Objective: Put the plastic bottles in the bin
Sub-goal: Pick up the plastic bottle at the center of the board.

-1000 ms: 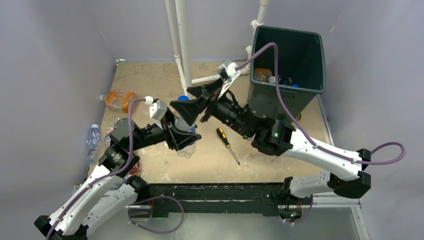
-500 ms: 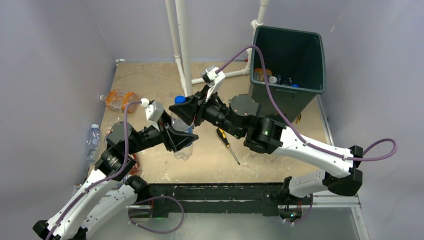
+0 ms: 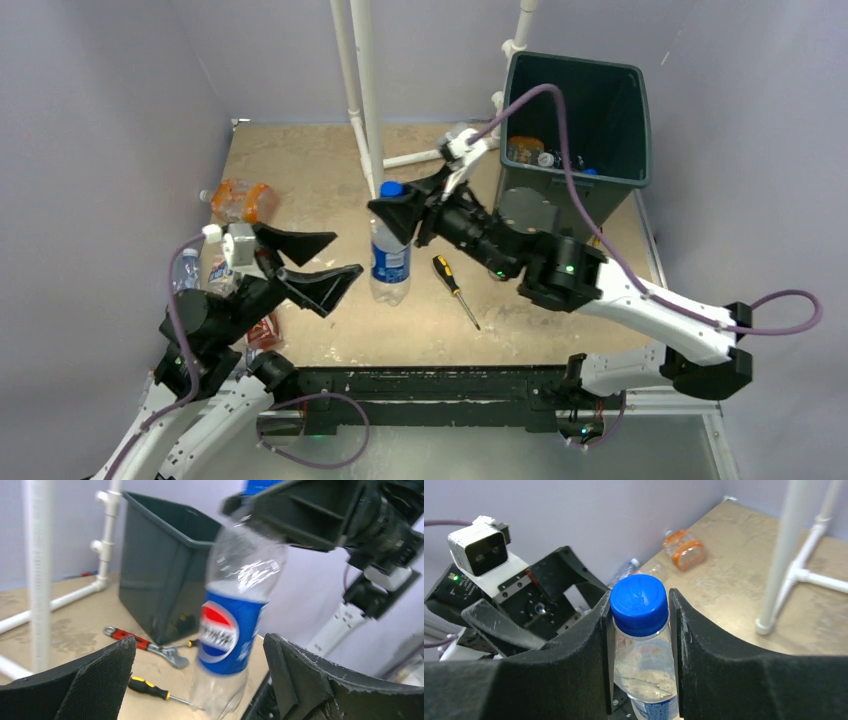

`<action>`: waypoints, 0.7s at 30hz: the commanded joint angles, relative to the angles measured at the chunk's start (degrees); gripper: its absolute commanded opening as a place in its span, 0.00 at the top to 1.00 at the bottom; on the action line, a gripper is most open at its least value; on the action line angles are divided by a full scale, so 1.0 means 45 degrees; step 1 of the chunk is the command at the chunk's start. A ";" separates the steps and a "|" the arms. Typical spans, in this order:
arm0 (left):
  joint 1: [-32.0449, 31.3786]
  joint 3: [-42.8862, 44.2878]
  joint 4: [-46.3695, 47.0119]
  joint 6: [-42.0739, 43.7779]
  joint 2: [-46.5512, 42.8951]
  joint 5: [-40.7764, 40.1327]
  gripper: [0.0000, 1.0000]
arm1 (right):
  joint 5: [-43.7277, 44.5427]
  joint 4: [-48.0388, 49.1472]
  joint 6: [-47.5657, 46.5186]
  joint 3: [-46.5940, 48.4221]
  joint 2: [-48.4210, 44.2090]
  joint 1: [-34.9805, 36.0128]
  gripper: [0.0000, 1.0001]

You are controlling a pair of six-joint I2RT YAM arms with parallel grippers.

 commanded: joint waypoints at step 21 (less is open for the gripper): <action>0.0018 -0.0759 -0.0026 -0.2543 0.0132 -0.8032 0.02 | 0.8356 0.1389 -0.6081 0.6709 0.0928 -0.6288 1.00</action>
